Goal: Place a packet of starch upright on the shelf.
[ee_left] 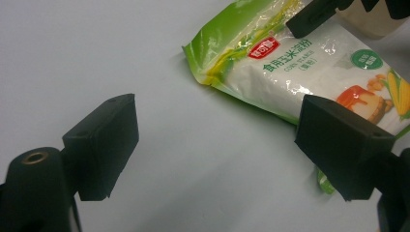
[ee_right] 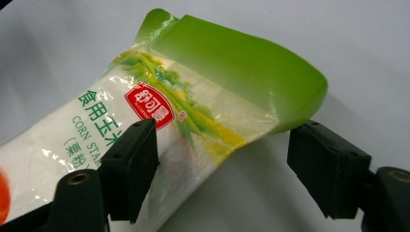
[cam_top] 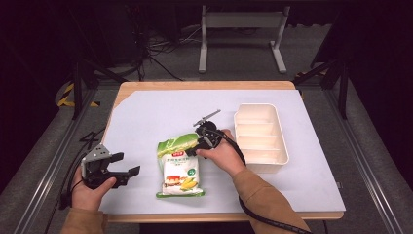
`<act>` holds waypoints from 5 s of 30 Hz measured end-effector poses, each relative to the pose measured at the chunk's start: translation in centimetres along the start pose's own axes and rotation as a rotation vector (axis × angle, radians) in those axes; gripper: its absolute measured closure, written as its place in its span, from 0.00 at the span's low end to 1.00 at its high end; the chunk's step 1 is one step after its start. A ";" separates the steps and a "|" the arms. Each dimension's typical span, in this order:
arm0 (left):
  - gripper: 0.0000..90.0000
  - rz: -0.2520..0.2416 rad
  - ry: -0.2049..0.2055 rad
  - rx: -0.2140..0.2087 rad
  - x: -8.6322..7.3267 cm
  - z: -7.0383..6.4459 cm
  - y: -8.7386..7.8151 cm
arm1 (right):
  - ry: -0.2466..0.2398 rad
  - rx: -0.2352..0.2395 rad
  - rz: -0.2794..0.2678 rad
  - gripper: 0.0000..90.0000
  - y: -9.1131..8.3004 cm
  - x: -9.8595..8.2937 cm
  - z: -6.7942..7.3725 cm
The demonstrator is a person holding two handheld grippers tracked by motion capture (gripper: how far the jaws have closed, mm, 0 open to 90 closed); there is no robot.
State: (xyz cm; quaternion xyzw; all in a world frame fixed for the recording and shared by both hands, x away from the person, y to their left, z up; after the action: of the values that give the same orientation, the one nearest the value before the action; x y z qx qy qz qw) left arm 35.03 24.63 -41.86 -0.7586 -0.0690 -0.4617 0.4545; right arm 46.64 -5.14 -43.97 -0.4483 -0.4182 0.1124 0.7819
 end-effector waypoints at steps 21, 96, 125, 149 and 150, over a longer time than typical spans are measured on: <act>0.18 0.004 -0.011 0.000 -0.1 0.1 0.0 | -0.142 0.035 0.008 0.99 -1.3 1.3 3.1; 0.18 0.011 -0.012 0.005 -0.1 0.2 0.4 | -0.356 0.006 -0.401 0.99 -19.1 0.9 7.5; 0.18 0.017 -0.013 0.005 -0.1 0.3 0.6 | -0.293 -0.087 -0.459 0.99 -24.3 -1.8 3.5; 0.18 0.022 -0.013 0.005 -0.2 0.2 0.8 | -0.259 -0.145 -0.471 0.99 -25.9 -4.3 0.3; 0.18 0.023 -0.014 0.005 -0.2 0.2 0.8 | -0.260 -0.145 -0.471 0.99 -25.7 -4.4 0.1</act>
State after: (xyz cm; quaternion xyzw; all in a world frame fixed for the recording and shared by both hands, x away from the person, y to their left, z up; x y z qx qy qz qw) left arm 35.45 24.39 -42.50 -0.7613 -0.0647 -0.4512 0.4611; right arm 38.68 -22.21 -25.91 -0.3755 -0.6148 -0.0461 0.6920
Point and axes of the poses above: each handheld gripper's, and its own axes: y roughly forward along the jaws, x roughly out of its top, z roughly to its left, the point moved 3 cm from there along y, roughly forward along the jaws, and after that the axes turned 2 degrees about z, right-handed, at the moved point
